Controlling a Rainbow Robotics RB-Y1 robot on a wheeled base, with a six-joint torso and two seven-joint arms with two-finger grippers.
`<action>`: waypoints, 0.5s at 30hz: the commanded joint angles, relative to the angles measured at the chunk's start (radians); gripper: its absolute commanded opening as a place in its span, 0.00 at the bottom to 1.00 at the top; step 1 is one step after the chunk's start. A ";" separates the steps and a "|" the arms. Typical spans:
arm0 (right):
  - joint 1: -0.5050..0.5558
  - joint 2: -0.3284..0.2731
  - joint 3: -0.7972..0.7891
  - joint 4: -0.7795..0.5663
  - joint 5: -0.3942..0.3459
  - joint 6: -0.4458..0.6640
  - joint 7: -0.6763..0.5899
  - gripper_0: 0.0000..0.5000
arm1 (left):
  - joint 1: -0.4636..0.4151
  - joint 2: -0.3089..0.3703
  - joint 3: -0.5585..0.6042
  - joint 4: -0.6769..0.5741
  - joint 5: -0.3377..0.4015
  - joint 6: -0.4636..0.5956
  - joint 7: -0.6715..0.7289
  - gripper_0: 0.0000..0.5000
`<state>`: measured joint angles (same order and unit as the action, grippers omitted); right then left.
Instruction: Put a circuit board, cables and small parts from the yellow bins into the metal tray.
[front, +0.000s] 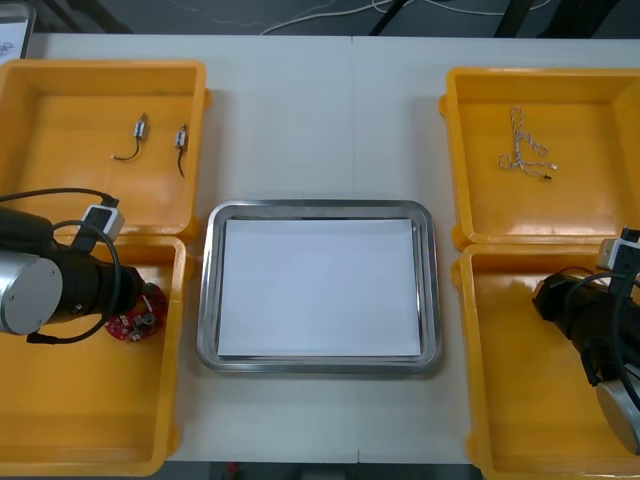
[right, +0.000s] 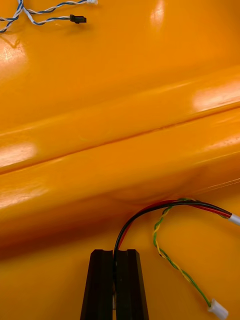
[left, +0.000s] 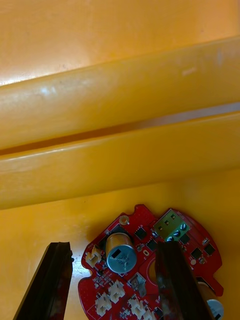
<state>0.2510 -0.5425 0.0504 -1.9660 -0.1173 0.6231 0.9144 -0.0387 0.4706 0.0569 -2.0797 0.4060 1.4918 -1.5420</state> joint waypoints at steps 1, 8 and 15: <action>-0.007 -0.020 0.013 -0.008 0.019 0.001 0.046 0.00 | -0.009 -0.012 -0.025 -0.008 -0.019 -0.024 -0.064 0.97; -0.007 -0.050 0.009 -0.011 0.014 0.003 0.060 0.00 | -0.006 -0.013 -0.029 -0.008 -0.030 -0.030 -0.064 0.96; -0.007 -0.074 0.009 -0.030 0.010 0.003 0.078 0.00 | 0.008 -0.013 -0.039 -0.008 -0.042 -0.050 -0.067 0.95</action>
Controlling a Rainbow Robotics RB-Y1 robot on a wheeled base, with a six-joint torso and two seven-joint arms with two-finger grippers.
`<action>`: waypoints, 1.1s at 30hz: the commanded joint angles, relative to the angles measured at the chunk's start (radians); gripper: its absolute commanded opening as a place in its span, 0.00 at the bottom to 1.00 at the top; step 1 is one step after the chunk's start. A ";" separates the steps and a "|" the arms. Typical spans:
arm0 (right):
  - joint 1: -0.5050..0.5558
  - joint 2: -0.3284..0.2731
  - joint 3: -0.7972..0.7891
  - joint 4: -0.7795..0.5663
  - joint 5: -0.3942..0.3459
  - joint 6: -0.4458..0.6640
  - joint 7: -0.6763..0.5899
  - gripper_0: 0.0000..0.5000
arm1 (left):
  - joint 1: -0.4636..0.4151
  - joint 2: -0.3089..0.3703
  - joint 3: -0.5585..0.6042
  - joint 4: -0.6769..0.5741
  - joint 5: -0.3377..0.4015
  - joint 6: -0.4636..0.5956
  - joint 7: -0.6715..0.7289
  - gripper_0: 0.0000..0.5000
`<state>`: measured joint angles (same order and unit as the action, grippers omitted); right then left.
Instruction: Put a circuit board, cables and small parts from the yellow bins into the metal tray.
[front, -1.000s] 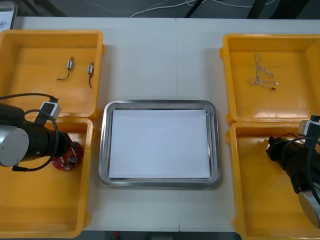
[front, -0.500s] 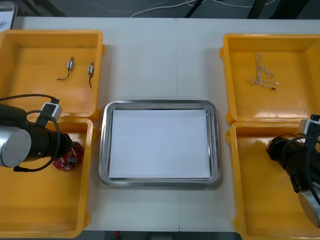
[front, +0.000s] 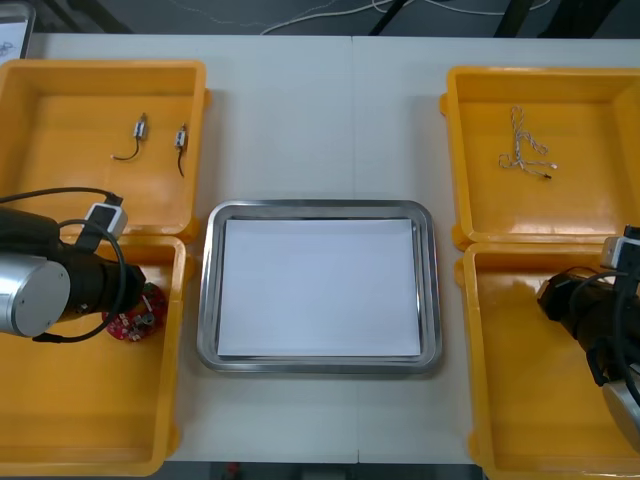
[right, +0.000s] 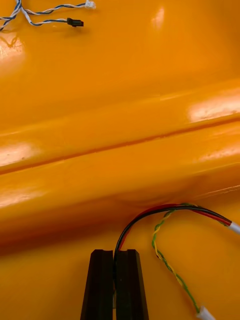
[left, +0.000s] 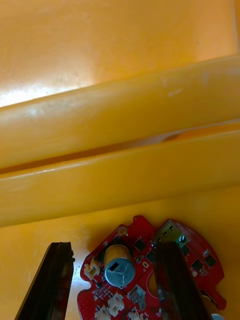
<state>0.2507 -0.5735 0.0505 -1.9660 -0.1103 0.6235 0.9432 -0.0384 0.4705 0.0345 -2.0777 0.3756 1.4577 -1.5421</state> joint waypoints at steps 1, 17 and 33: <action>-0.007 -0.045 0.009 -0.036 0.003 0.007 0.051 0.00 | 0.011 -0.013 -0.016 -0.010 -0.011 -0.017 -0.067 0.95; 0.004 -0.042 -0.021 -0.287 -0.026 0.420 0.063 0.00 | 0.028 -0.004 -0.005 -0.010 -0.004 -0.022 -0.072 0.93; 0.074 -0.025 -0.103 -0.435 -0.126 0.679 0.098 0.00 | 0.063 0.023 0.008 -0.010 0.002 -0.022 -0.076 0.85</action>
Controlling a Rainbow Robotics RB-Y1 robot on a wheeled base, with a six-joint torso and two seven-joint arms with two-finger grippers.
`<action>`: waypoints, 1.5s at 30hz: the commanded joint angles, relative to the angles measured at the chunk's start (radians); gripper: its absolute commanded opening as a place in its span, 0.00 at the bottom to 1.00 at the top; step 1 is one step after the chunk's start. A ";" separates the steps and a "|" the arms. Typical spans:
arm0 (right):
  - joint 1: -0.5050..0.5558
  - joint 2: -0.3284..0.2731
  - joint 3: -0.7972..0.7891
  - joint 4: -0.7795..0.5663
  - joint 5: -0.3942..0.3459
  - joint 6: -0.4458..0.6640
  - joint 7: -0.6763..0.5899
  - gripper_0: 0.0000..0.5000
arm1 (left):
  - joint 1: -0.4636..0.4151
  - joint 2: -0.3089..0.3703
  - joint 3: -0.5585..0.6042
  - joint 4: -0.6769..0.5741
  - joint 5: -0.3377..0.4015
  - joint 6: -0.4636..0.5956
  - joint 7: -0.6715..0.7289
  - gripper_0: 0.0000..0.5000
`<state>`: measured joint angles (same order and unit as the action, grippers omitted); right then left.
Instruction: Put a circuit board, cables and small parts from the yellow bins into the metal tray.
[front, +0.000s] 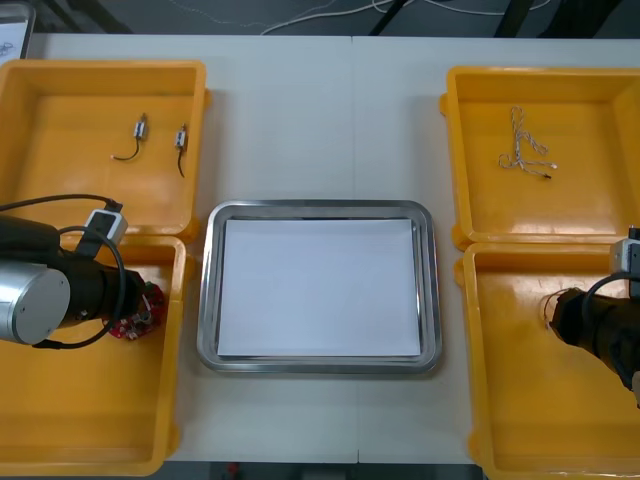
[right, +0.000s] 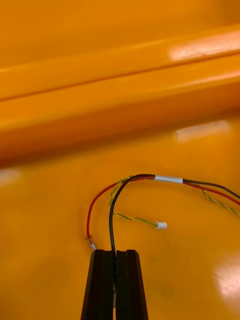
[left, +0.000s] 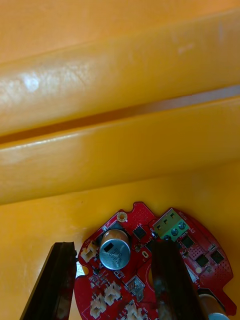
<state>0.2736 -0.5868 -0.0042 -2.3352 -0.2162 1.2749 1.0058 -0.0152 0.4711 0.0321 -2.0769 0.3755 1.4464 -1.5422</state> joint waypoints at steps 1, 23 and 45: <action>0.070 -0.008 -0.059 -0.084 -0.032 0.041 0.039 0.00 | 0.040 0.024 0.012 -0.011 0.002 -0.011 -0.076 0.77; 0.190 0.064 -0.074 -0.217 -0.077 0.146 0.051 0.00 | 0.074 0.060 0.015 -0.012 0.023 -0.057 -0.101 0.10; 0.105 0.067 -0.068 -0.219 -0.120 0.261 0.014 1.00 | 0.196 0.089 0.098 -0.065 0.095 -0.100 -0.257 0.16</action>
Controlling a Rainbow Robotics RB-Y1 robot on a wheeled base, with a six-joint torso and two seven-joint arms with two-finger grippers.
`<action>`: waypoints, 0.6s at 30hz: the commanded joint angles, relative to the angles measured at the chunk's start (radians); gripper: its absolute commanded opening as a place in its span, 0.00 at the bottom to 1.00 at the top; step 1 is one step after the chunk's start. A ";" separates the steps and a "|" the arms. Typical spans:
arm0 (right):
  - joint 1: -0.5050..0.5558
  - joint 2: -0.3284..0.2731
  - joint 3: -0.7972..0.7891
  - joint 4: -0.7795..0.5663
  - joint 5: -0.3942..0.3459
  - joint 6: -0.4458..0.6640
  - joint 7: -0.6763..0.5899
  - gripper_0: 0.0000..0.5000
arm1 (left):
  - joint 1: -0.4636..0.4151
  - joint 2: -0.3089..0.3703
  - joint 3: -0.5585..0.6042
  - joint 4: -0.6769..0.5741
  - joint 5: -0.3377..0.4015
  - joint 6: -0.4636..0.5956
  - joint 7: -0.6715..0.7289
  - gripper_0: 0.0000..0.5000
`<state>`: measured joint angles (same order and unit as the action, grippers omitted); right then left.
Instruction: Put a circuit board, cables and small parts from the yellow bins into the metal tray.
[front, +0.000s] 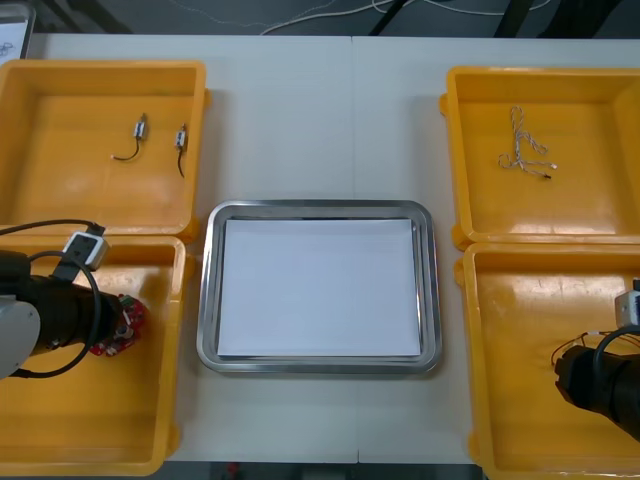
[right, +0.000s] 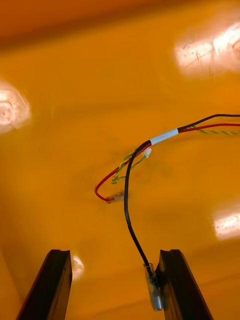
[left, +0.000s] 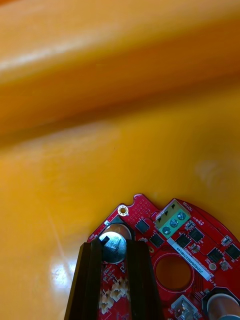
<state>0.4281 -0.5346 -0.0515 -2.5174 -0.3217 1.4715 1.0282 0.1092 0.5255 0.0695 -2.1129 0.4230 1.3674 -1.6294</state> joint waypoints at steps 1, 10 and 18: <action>-0.055 0.015 -0.021 -0.037 -0.014 0.075 -0.010 1.00 | 0.078 0.033 0.067 -0.030 0.053 -0.022 -0.179 0.16; -0.114 0.013 -0.024 -0.038 -0.026 0.133 -0.002 1.00 | 0.167 0.039 0.105 -0.029 0.088 -0.111 -0.277 0.16; -0.161 0.010 -0.074 -0.038 -0.066 0.227 -0.028 1.00 | 0.239 0.039 0.144 -0.036 0.123 -0.163 -0.308 0.16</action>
<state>0.3008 -0.5325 -0.0654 -2.5181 -0.3576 1.6581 1.0276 0.2792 0.5305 0.1752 -2.1244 0.5257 1.2234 -1.8062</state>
